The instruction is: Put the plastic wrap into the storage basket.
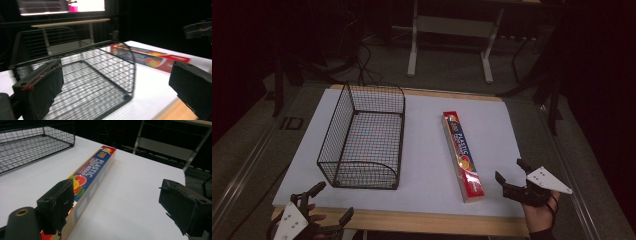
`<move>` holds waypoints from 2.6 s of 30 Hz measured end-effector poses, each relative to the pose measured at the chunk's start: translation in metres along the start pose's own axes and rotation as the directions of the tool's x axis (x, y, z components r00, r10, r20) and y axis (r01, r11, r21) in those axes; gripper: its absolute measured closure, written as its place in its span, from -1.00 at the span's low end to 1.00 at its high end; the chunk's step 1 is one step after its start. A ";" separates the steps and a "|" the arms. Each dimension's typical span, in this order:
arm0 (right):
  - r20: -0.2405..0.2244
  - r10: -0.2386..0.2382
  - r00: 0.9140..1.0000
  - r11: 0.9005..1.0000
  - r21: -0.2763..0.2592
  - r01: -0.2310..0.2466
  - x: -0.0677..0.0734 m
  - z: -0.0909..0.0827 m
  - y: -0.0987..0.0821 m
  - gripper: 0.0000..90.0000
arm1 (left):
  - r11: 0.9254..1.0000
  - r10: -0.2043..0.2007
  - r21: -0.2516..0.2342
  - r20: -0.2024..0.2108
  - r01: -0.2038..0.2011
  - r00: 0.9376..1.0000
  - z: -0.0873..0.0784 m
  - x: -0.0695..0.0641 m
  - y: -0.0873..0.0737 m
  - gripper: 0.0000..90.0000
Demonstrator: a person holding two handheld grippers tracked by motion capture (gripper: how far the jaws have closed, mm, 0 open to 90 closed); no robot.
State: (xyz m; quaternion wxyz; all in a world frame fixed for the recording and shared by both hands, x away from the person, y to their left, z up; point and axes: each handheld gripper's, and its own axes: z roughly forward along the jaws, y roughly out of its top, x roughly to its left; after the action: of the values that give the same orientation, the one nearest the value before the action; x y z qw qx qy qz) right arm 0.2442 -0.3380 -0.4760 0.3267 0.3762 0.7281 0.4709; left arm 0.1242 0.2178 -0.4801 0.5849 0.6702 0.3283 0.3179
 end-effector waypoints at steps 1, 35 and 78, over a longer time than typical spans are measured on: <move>0.001 -0.011 1.000 1.000 -0.001 0.011 0.001 0.000 0.000 -0.71 | 1.000 0.004 0.000 -0.001 -0.004 1.000 0.000 -0.001 0.000 -1.00; 0.028 0.037 0.999 0.995 0.095 -0.039 0.004 0.030 0.031 -0.74 | 1.000 -0.004 -0.011 0.012 0.004 1.000 -0.001 -0.009 0.003 -1.00; -0.071 0.077 0.994 0.961 0.273 -0.055 0.026 0.134 0.066 -0.77 | 1.000 0.012 0.018 0.020 -0.012 1.000 0.001 -0.010 0.002 -1.00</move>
State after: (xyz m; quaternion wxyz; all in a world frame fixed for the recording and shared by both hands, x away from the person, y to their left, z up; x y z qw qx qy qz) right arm 0.3584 -0.2390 -0.4633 0.2266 0.4220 0.7851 0.3927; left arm 0.1198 0.2091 -0.4787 0.5801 0.6805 0.3212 0.3117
